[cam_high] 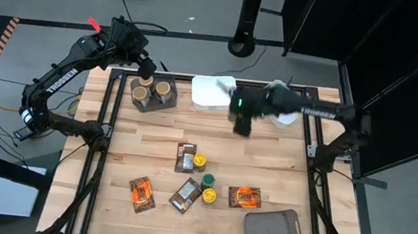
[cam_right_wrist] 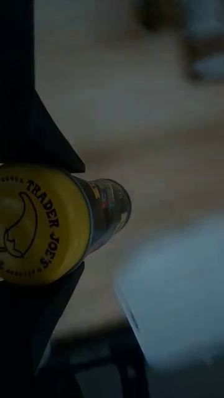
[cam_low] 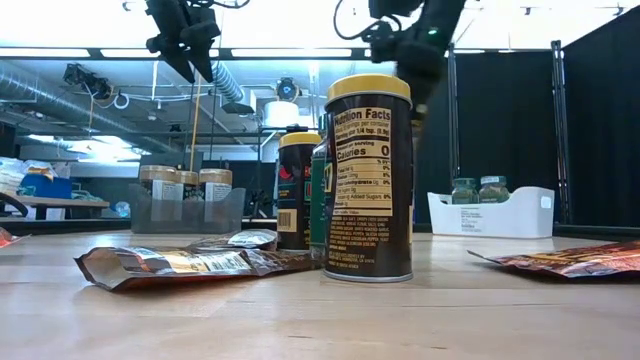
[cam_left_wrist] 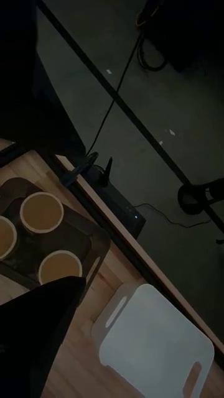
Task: Sort spices by type
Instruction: Put the yellow seasoning bottle into the left white bin
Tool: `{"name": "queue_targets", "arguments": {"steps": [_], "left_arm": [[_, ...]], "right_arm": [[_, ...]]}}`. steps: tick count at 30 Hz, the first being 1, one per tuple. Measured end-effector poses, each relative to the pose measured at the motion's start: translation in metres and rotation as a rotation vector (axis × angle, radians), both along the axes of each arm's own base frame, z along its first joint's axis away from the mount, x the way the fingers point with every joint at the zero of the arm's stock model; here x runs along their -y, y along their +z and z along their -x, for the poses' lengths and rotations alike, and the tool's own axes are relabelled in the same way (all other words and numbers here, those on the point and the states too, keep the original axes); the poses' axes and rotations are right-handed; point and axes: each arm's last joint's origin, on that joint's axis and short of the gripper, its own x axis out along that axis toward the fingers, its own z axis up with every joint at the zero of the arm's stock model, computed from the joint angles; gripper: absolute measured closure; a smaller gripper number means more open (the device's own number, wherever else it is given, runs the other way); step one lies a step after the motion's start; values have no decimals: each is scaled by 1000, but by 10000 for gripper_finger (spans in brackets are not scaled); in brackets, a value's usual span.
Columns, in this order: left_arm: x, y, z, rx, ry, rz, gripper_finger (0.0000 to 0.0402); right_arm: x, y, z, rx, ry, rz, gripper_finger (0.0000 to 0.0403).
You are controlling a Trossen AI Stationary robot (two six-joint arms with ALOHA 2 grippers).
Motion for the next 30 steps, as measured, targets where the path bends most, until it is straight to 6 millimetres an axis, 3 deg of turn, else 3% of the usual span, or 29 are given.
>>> {"name": "queue_targets", "arguments": {"steps": [4,7,13,18,22,30], "left_arm": [[0,0,0,0,0,0,65],[0,0,0,0,0,0,65],[0,0,0,2,4,1,65],[0,0,0,3,6,1,65],[0,0,0,3,6,1,65],[0,0,0,2,6,2,65]], "right_arm": [[44,19,-4,115,-70,77,176],[69,20,-15,113,-66,105,176],[114,10,-52,5,-3,113,176],[150,-4,-63,-76,-18,27,176],[165,-23,-64,-161,4,-36,176],[173,-46,-71,-179,40,-82,176]]}}
